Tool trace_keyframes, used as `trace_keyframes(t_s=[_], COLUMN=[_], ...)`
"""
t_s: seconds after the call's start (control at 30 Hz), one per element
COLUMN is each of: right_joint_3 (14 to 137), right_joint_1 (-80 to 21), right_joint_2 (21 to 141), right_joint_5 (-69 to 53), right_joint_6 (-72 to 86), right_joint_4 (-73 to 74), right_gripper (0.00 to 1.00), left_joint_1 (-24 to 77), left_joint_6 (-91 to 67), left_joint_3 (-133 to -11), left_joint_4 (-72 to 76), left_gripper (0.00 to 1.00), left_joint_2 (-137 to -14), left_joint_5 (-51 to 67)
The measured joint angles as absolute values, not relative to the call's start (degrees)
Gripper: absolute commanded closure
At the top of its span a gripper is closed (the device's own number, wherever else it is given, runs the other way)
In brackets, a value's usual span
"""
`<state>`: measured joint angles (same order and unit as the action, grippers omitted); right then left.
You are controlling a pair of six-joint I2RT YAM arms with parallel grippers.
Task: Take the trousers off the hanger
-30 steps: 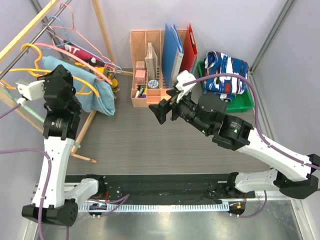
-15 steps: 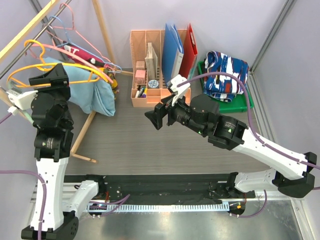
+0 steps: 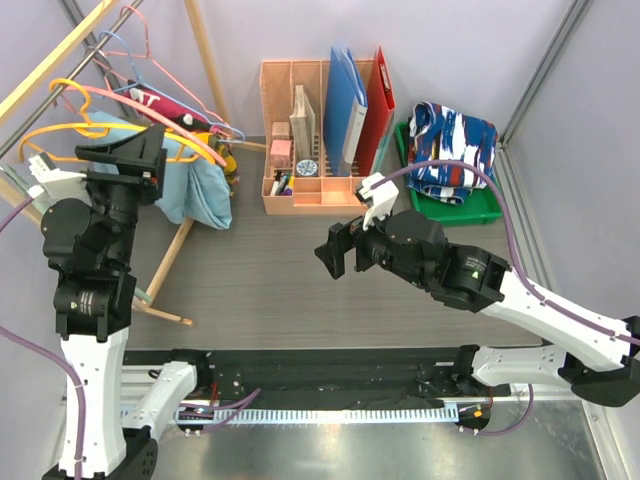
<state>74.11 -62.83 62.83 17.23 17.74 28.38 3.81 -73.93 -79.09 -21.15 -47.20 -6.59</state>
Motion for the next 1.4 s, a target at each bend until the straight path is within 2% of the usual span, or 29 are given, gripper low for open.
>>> trace_keyframes(t_s=[0.07,0.2,0.33,0.47,0.63,0.77,0.97,1.2,1.4], right_joint_3=[72.7,72.5,76.3,86.4,105.2,119.6,134.5,136.7,136.3], right_joint_1=[-62.8,-59.5,-52.2,-47.2,-44.1,-43.2,-43.3,-43.4,-43.8], right_joint_2=[62.6,65.7,72.9,82.6,96.0,105.9,118.5,125.4,126.6], right_joint_5=[18.3,18.3,13.8,7.0,-3.8,-11.4,-20.3,-28.0,-31.3], right_joint_6=[18.5,18.7,16.5,12.8,8.3,5.0,2.5,3.4,4.4], right_joint_4=[29.7,30.8,28.4,23.9,15.4,11.8,8.4,5.6,2.4], right_gripper=[0.01,0.11,0.18,0.25,0.26,0.26,0.37,0.37,0.36], left_joint_1=[3.8,4.4,4.5,4.5,4.5,4.8,8.1,12.2,12.4], left_joint_6=[-74.6,-74.3,-71.6,-67.7,-59.9,-52.9,-45.6,-42.8,-43.7], left_joint_3=[-79.5,-81.8,-91.6,-104.6,-118.3,-122.8,-121.8,-115.5,-104.2], left_joint_4=[-20.9,-20.6,-22.3,-23.3,-29.0,-34.3,-38.5,-37.5,-35.5], left_gripper=[0.34,0.36,0.39,0.48,0.49,0.49,0.44,0.35,0.32], left_joint_2=[-47.2,-47.1,-50.9,-57.8,-68.8,-75.1,-80.3,-80.0,-74.8], left_joint_5=[-1.6,6.0,12.4,17.9,19.2,14.0,2.0,-12.6,-21.3])
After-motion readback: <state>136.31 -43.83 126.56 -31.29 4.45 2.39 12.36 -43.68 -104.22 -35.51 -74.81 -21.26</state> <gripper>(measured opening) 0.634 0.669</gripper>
